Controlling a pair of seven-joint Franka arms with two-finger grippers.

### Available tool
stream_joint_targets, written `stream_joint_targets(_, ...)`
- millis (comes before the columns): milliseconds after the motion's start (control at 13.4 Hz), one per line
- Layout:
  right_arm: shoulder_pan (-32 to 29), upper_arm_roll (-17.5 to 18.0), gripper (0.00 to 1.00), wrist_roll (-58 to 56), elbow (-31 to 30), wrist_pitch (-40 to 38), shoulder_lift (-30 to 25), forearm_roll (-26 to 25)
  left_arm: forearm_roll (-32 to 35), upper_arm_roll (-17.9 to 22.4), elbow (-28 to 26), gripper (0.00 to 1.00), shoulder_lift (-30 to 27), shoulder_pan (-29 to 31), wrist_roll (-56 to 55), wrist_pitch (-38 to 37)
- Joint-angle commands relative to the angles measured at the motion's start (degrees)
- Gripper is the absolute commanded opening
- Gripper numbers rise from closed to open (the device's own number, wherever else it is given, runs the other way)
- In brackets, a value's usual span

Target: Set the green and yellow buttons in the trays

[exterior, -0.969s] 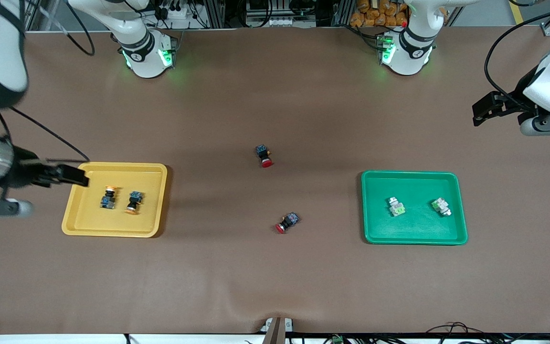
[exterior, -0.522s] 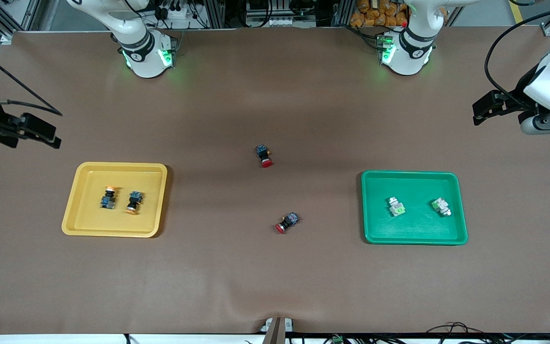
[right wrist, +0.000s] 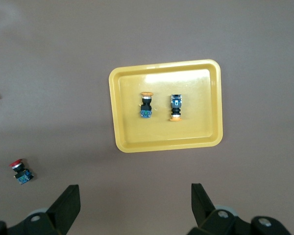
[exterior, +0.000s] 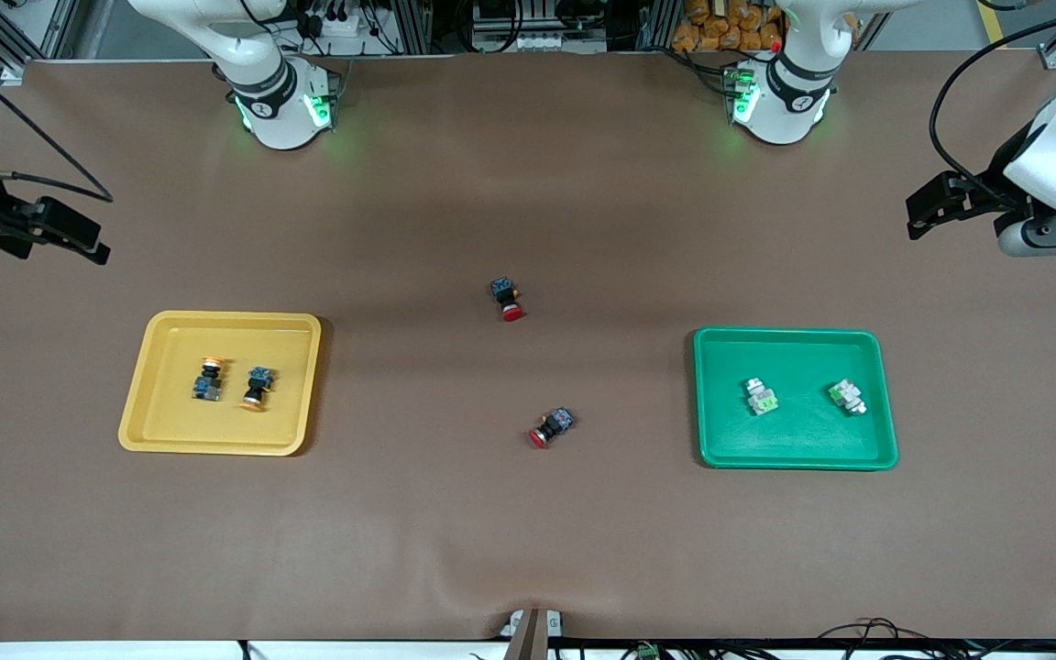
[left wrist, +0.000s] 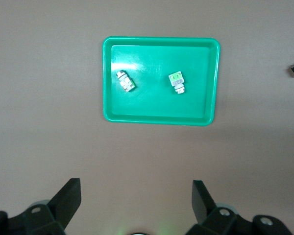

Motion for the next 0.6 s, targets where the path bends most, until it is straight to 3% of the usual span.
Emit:
stream_joint_targets(0,-0.33,-0.15,1.00,-0.13,-4.08,1.04,-3.67,-0.40,-0.99,-0.02,0.41,1.00,-0.68,0.26,0.44,-0.68)
stream_joint_targets(522,0.02,-0.85,1.00,-0.31,-3.73,0.86,-3.76,-0.49,-0.99,-0.02,1.12,1.00,-0.33,0.08,0.80,-0.85)
